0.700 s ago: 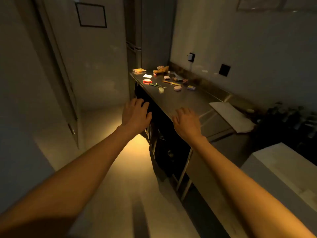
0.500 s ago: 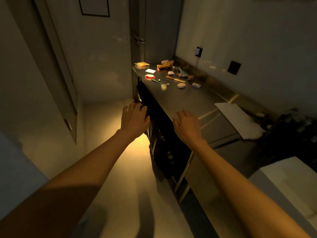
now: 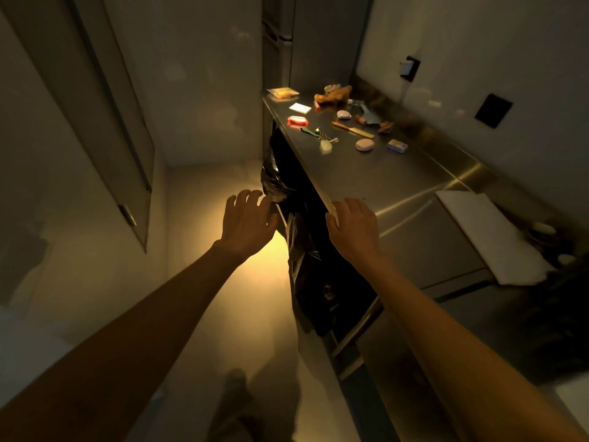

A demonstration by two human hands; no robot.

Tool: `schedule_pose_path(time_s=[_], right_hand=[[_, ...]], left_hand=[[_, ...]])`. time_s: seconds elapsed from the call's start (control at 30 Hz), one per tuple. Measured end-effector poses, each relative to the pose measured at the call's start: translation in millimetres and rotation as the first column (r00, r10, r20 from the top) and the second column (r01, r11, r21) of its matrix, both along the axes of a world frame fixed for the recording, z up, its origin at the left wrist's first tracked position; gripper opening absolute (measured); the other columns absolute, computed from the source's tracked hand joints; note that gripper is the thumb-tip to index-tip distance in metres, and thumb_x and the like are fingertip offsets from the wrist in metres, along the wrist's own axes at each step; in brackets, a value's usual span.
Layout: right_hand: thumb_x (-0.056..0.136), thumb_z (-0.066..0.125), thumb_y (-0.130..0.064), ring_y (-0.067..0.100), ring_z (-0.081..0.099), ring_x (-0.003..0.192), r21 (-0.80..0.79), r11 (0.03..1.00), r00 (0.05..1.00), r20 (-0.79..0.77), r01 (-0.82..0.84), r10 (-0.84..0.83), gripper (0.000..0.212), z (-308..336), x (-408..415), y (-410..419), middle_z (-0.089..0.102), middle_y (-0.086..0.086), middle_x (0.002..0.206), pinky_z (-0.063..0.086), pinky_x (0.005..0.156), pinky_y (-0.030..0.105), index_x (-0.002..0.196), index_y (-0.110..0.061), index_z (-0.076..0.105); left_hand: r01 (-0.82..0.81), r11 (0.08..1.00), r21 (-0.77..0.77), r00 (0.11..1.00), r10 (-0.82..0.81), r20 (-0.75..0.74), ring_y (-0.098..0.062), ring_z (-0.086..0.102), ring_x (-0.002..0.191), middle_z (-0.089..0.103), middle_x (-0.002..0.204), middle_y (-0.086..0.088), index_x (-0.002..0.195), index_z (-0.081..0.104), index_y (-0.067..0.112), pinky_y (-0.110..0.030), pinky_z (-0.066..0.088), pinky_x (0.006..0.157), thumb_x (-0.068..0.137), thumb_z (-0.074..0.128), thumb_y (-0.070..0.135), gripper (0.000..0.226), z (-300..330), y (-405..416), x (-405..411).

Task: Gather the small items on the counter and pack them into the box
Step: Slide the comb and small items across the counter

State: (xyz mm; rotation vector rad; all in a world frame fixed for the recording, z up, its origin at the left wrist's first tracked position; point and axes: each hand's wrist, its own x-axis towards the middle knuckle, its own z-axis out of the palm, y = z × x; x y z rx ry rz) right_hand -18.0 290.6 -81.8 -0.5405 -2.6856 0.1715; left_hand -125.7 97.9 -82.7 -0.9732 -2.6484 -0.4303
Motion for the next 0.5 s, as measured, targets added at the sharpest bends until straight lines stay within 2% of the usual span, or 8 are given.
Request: schedule_pose_path(time_s=[0.2, 0.5], right_hand=[[0.097, 0.043, -0.036, 0.024, 0.055, 0.106, -0.014, 1.000, 1.000, 0.008, -0.002, 0.002, 0.034, -19, -85, 12, 0.061, 0.007, 0.114, 0.045, 0.092, 0.042, 0.119, -0.015, 0.058], [0.095, 0.046, -0.034, 0.024, 0.053, 0.110, -0.008, 0.996, 0.995, -0.050, 0.084, -0.085, 0.033, 9, -221, 43, 0.060, 0.007, 0.118, 0.039, 0.091, 0.036, 0.119, -0.014, 0.058]], left_hand=[[0.031, 0.999, -0.013, 0.998, -0.031, 0.056, -0.035, 0.044, 0.128, 0.052, 0.137, -0.014, 0.128, 0.056, 0.011, -0.049, 0.029, 0.106, 0.095, 0.052, 0.035, 0.042, -17, 17, -85], [0.072, 0.997, 0.006, 0.997, -0.072, 0.035, -0.031, 0.043, 0.127, 0.050, 0.137, -0.011, 0.131, 0.053, 0.014, -0.044, 0.030, 0.104, 0.095, 0.051, 0.037, 0.043, 2, 45, -235]])
